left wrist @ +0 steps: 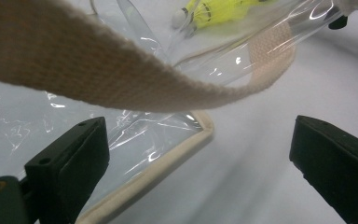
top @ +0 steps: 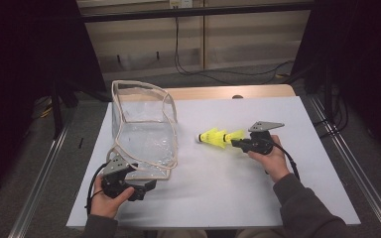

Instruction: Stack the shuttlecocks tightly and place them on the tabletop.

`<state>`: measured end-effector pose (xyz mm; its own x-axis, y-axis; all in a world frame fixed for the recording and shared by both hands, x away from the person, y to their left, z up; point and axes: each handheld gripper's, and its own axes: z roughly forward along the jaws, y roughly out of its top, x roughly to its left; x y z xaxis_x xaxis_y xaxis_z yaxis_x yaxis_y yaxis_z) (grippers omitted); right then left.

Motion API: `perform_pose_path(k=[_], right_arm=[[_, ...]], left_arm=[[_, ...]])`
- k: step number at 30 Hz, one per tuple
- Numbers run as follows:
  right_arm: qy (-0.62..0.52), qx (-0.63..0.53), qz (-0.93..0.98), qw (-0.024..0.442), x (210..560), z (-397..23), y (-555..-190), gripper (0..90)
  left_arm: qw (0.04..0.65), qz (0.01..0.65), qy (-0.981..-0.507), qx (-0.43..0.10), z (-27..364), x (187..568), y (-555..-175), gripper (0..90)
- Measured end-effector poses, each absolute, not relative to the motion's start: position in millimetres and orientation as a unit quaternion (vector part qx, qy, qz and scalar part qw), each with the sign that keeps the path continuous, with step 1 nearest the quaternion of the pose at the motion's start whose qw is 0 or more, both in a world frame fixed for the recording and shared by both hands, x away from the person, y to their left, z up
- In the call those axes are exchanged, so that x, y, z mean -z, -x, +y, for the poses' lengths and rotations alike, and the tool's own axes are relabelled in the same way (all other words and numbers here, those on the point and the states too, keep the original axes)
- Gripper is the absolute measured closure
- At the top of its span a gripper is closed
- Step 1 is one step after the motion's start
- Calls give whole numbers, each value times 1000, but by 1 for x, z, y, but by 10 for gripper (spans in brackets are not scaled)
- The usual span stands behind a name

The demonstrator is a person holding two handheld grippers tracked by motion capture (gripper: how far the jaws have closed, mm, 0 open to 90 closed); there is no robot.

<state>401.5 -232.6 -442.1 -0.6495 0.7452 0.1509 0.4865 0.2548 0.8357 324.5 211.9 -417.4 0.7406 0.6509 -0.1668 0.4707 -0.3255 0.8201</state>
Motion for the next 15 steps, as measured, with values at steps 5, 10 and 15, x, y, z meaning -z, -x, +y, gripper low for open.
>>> perform_pose_path(k=[5,10,15], right_arm=[[-393,-467,780,138,442,-230,-402,890],[-395,-466,780,138,443,-228,-403,889],[-393,-466,780,138,443,-225,-403,889]], left_arm=[[466,346,-809,-97,212,418,-324,48],[466,347,-808,-97,212,417,-324,48],[466,347,-808,-97,212,417,-324,48]])
